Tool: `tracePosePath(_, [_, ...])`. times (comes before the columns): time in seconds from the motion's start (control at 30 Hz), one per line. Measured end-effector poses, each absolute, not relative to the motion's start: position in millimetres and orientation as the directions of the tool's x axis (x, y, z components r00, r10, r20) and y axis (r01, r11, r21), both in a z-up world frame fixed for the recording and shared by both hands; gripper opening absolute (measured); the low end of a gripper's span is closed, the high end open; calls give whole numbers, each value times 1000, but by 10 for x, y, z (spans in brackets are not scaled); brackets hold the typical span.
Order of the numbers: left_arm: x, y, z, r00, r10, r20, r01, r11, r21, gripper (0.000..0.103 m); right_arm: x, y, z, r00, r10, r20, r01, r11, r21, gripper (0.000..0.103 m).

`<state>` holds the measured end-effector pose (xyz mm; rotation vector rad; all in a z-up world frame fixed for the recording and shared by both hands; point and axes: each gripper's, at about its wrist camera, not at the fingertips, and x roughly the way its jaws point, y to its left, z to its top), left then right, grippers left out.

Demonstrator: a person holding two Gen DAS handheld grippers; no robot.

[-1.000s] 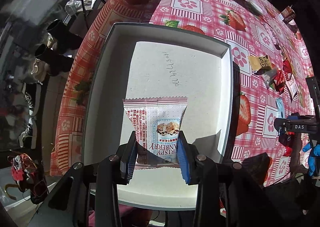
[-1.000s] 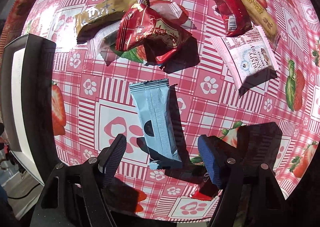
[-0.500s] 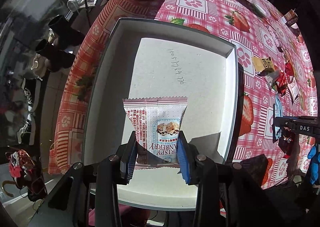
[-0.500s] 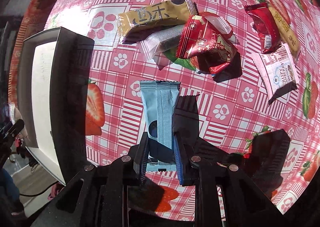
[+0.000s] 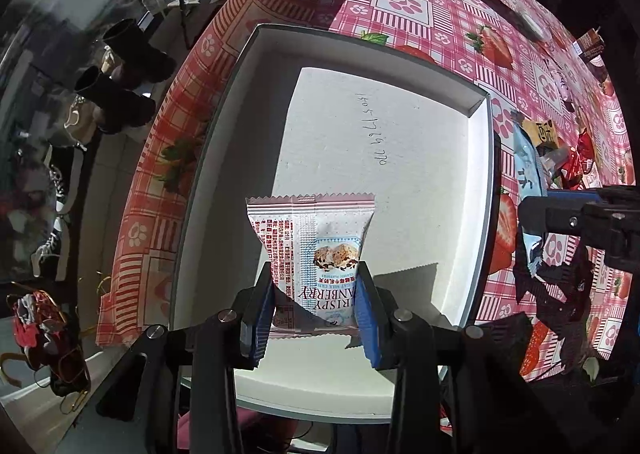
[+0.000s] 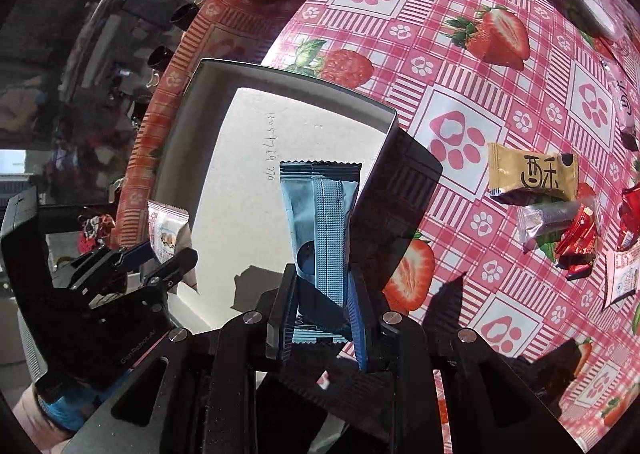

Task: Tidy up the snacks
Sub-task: 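Lower the cranberry packet into the box with the left tool while the right lowers the blue bar beside it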

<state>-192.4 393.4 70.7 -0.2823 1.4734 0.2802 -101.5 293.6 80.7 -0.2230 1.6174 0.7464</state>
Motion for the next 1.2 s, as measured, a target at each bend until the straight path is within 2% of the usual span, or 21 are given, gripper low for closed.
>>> tracePosePath(0.2, [-1978, 3966, 666, 63, 14, -998, -363, 932, -10, 42, -1103, 3098, 690, -237, 243, -940, -576, 744, 338, 25])
tracePosePath(0.23, [-1985, 3968, 661, 59, 19, -998, -365, 931, -4, 45, -1139, 3155, 650, -243, 235, -941, -580, 742, 335, 25])
tracePosePath(0.3, [-1992, 3968, 651, 49, 35, -998, -369, 929, 14, 60, -1147, 3157, 612, -250, 222, -942, -584, 742, 330, 26])
tracePosePath(0.33, [-1994, 3970, 653, 49, 43, -998, -372, 928, 21, 71, -1155, 3160, 598, -252, 216, -943, -583, 744, 327, 26])
tracePosePath(0.37, [-1997, 3968, 663, 54, 53, -997, -373, 927, 29, 76, -1156, 3151, 590, -254, 212, -944, -582, 746, 324, 33])
tracePosePath(0.4, [-2000, 3970, 668, 56, 59, -997, -371, 928, 34, 77, -1154, 3133, 588, -252, 207, -945, -580, 750, 319, 57])
tracePosePath(0.47, [-1985, 3956, 667, 50, 65, -997, -363, 931, 42, 78, -1144, 3061, 620, -224, 207, -952, -572, 764, 300, 82])
tracePosePath(0.63, [-1941, 3909, 664, 38, 70, -997, -346, 937, 53, 79, -1018, 2786, 571, -212, 172, -962, -515, 817, 259, 83])
tracePosePath(0.7, [-1922, 3879, 677, 37, 72, -997, -338, 940, 55, 79, -983, 2684, 543, -198, 167, -966, -488, 837, 245, 103])
tracePosePath(1.2, [-1723, 3426, 779, 25, 72, -997, -247, 967, 64, 79, -856, 1844, 236, -228, 142, -963, -302, 930, 209, 103])
